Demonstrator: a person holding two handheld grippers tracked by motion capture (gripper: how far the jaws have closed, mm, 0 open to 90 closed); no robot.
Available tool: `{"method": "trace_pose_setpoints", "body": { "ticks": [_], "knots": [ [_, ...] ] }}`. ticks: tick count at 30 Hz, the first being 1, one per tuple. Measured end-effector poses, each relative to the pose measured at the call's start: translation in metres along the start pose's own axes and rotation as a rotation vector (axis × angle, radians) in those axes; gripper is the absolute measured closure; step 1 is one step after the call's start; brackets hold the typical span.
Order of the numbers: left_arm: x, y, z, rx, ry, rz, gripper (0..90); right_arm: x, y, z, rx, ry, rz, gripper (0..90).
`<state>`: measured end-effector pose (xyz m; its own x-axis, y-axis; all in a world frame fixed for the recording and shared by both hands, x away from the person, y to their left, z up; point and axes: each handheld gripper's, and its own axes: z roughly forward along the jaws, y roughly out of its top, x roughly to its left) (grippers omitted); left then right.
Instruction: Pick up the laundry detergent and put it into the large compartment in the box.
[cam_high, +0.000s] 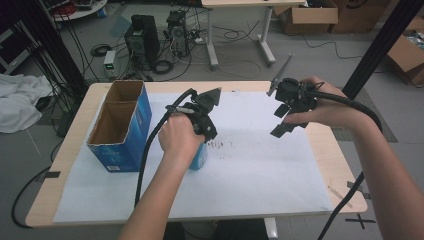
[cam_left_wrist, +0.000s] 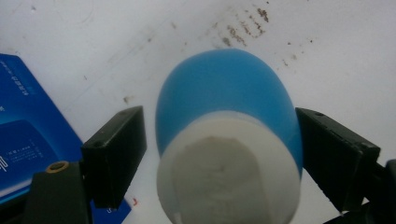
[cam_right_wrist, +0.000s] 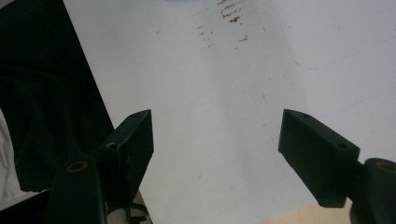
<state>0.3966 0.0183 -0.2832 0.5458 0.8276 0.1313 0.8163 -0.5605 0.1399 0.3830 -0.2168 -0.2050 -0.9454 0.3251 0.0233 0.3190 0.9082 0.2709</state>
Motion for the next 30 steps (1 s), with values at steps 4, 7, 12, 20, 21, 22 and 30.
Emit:
{"method": "trace_pose_setpoints", "body": {
  "ticks": [4, 7, 12, 20, 21, 22, 30],
  "knots": [
    [-0.0003, -0.0001, 0.003, 0.015, -0.009, 0.0, 19.5, 0.0003, 0.0001, 0.0009, 0.003, 0.001, 0.004, 26.5],
    [-0.0006, -0.0003, 0.0047, 0.013, -0.006, -0.001, 19.4, -0.0001, -0.0001, 0.002, 0.003, 0.001, 0.004, 26.6],
    [0.0011, -0.0006, 0.0061, 0.017, -0.004, -0.004, 19.6, -0.0011, 0.0003, 0.0041, 0.005, 0.006, 0.002, 26.6],
    [0.002, 0.0002, 0.0063, 0.016, -0.01, -0.005, 19.7, -0.0015, 0.0021, 0.0064, 0.013, 0.009, 0.003, 26.6],
    [0.0018, 0.0005, 0.0069, 0.02, -0.008, -0.002, 19.7, -0.0016, 0.0022, 0.0061, 0.014, 0.008, 0.002, 26.6],
    [0.0016, 0.0006, 0.0071, 0.018, -0.005, -0.003, 19.5, -0.0019, 0.0023, 0.006, 0.016, 0.006, 0.001, 26.5],
    [0.0019, 0.0014, 0.0072, 0.022, 0.0, -0.006, 20.4, -0.003, 0.0014, 0.0067, 0.017, 0.007, 0.004, 26.6]
  ]
}}
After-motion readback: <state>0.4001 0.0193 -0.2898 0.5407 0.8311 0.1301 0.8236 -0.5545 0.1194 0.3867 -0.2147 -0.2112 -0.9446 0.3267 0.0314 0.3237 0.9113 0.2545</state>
